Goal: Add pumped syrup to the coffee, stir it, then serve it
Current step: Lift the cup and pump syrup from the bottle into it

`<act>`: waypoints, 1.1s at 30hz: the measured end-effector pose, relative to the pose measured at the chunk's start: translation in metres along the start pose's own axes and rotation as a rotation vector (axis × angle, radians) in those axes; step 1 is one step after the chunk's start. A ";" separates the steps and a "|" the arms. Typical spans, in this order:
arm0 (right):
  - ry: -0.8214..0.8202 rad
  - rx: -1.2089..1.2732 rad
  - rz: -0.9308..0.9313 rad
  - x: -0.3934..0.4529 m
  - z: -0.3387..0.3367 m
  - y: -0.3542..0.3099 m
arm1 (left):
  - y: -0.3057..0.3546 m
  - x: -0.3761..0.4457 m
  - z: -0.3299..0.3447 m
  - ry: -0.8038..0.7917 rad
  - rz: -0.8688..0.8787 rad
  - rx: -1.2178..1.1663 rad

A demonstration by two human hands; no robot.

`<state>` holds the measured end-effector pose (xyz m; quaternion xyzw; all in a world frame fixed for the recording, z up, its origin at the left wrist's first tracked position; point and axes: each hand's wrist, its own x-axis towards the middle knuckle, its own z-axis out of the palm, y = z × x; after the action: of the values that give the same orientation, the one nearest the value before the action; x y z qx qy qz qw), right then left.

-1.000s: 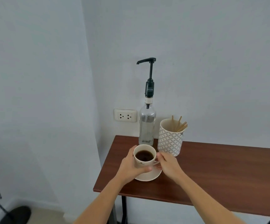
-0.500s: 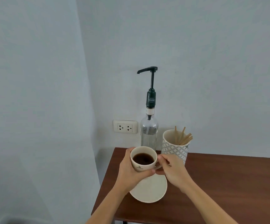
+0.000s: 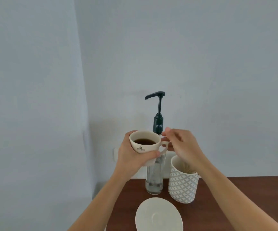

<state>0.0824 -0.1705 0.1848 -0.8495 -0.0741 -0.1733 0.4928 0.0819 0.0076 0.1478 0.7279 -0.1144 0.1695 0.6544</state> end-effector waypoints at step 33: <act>0.057 0.842 -0.064 0.112 0.022 -0.057 | 0.043 0.083 -0.002 0.025 -0.088 -0.130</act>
<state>0.1748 -0.1277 0.2617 -0.5662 -0.1511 -0.1665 0.7930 0.1408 0.0094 0.2206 0.6860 -0.0849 0.1421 0.7085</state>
